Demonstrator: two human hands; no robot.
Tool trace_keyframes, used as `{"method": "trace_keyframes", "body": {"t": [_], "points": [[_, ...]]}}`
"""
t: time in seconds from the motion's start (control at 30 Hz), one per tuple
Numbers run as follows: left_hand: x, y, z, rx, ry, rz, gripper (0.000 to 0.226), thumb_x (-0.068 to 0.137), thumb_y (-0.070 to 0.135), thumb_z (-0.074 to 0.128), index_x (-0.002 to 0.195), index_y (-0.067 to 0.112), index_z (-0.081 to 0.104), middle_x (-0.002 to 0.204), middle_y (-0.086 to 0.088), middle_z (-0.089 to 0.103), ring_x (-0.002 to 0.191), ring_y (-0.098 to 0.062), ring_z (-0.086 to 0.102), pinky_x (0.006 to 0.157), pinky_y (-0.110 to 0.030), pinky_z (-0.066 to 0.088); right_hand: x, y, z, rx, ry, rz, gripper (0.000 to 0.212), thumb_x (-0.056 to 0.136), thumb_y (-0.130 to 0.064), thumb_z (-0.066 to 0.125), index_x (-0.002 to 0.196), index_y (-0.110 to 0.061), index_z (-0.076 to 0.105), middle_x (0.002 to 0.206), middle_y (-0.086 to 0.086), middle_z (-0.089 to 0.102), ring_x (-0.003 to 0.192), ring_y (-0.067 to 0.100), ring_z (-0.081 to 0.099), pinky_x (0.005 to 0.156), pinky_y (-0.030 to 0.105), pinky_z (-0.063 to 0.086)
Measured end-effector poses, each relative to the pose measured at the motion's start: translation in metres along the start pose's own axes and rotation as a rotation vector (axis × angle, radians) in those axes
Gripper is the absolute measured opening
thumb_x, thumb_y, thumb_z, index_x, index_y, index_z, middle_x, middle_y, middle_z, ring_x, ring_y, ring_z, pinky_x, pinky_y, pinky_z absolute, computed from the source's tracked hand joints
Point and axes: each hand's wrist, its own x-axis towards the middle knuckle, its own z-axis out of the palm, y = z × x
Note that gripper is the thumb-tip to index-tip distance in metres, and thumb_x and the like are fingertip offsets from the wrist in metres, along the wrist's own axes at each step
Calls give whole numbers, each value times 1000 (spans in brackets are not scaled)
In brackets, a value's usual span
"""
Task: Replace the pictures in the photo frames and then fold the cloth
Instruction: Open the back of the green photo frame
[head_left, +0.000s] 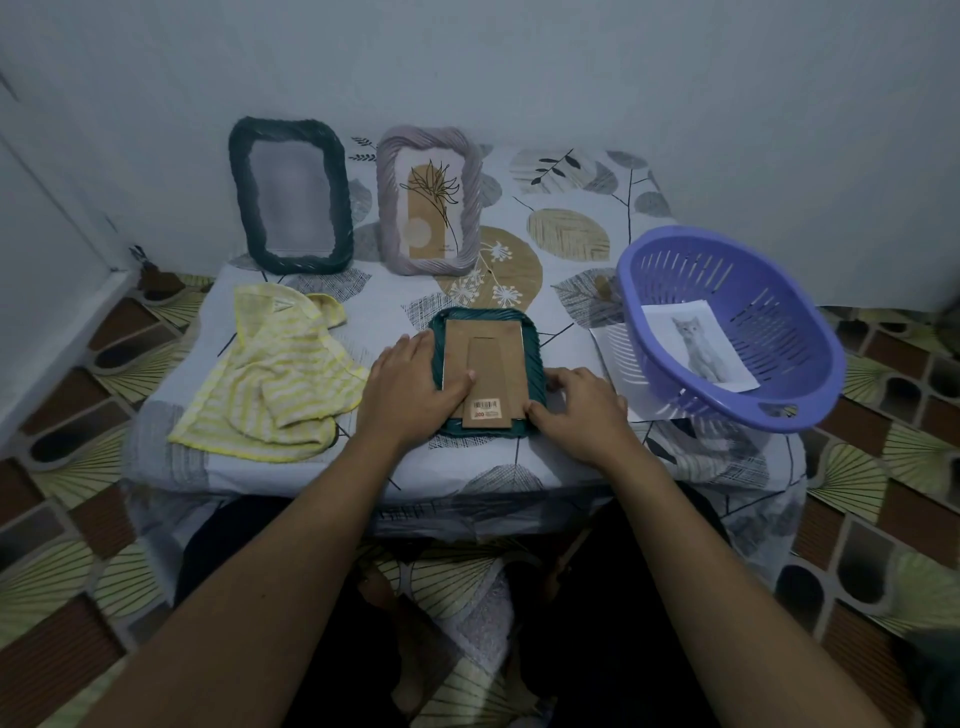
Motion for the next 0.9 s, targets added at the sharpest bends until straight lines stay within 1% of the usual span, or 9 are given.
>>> {"method": "trace_keyframes", "body": {"t": [0.13,0.2,0.33,0.4,0.5,0.6,0.7,0.9], "points": [[1,-1,1,1,-1,-2,81,88,75,33,142,15,44,135,-7,55,128,-28,47,108,-49,37,-2,-3,-1,-28,-13,-5,55,85,-51,64,132,-22,57,123,4,58,120,25,51,95,38,34],[2,-2,2,1,2,1,79,88,75,33,139,16,45,132,-6,56,126,-28,48,107,-49,38,-2,-4,-1,-30,-19,-1,54,85,-51,65,130,-21,57,121,3,58,118,25,52,92,37,32],[2,-3,2,3,4,3,78,88,75,32,138,16,46,130,-7,57,124,-28,49,106,-49,39,-1,-7,-4,-65,-71,21,52,90,-49,61,132,-21,51,128,4,54,123,26,48,98,40,31],[2,-3,2,3,4,8,78,88,76,32,137,17,47,130,-6,58,123,-27,49,105,-49,39,-1,-8,-2,-47,-89,41,50,91,-46,60,133,-20,49,130,5,52,125,27,46,100,41,30],[2,-2,1,3,4,6,77,88,75,32,137,18,47,129,-6,58,123,-27,49,105,-49,39,-3,-12,2,27,-69,82,46,91,-38,57,133,-20,48,131,4,51,125,26,44,101,42,28],[2,-2,1,-2,2,2,77,88,75,31,137,18,47,129,-5,58,123,-27,49,105,-49,39,-6,-15,6,44,-50,82,40,93,-30,52,131,-18,47,131,5,49,124,27,42,99,42,27],[1,-1,0,-9,-8,-3,77,88,76,30,137,19,47,129,-4,58,123,-27,49,105,-49,39,-8,-17,7,65,-56,77,38,92,-21,46,130,-16,44,132,7,46,124,29,39,97,42,26],[1,0,-1,-13,-30,-26,79,87,78,29,136,19,48,130,-4,59,123,-28,49,104,-49,40,-5,-20,6,67,-81,98,32,91,-15,42,123,-15,43,131,8,45,122,30,39,96,44,27]]}}
